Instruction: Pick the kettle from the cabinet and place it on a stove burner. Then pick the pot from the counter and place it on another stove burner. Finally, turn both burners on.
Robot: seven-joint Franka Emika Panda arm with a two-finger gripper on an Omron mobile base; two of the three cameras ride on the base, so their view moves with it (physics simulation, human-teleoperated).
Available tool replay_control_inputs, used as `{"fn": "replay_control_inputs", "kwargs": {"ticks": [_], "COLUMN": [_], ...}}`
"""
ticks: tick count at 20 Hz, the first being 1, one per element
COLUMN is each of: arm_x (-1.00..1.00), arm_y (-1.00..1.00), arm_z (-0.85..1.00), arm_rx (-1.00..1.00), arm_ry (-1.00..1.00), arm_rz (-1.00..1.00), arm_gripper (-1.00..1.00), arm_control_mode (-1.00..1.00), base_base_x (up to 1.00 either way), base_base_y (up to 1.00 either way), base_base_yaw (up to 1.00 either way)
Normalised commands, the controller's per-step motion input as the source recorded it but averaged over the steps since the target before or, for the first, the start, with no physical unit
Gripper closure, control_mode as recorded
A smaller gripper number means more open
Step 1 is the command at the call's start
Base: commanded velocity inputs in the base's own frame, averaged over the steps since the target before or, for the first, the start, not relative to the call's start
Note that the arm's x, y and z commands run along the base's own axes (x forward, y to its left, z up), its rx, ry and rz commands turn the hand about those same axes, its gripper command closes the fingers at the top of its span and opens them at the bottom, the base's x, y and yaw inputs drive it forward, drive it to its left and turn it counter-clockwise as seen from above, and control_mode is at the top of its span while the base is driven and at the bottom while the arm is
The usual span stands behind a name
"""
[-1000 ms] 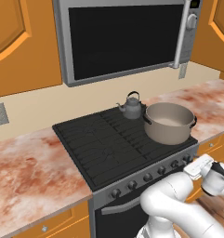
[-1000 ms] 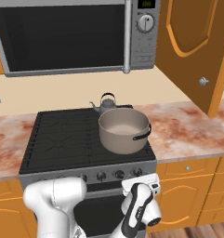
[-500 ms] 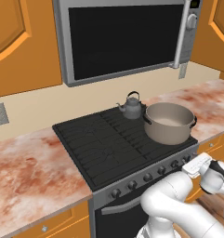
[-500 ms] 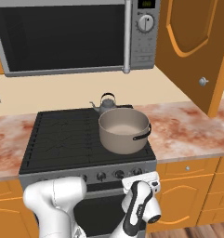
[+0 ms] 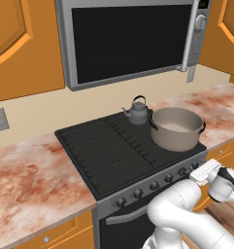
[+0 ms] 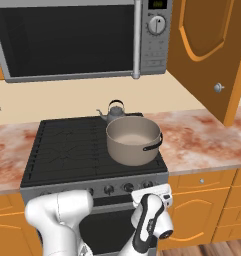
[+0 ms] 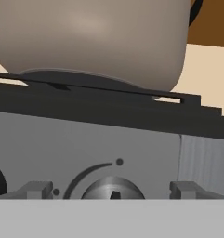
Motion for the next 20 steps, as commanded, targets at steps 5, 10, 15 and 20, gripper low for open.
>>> {"fn": "replay_control_inputs", "kwargs": {"ticks": [5,10,15,20], "arm_x": [0.06,0.05,0.01,0.07], "arm_y": [0.00,0.00,0.00,0.01], "arm_z": [0.00,-0.03,-0.12,-0.09], "arm_rx": [0.00,0.00,0.00,0.00], "arm_ry": [0.00,0.00,0.00,0.00], "arm_rz": [0.00,0.00,0.00,0.00], "arm_gripper": [-1.00,-1.00,-1.00,1.00], "arm_control_mode": [-1.00,-1.00,-1.00,-1.00], "base_base_x": [0.00,0.00,0.00,0.00], "base_base_y": [0.00,0.00,0.00,0.00], "base_base_yaw": [0.00,0.00,0.00,0.00]}}
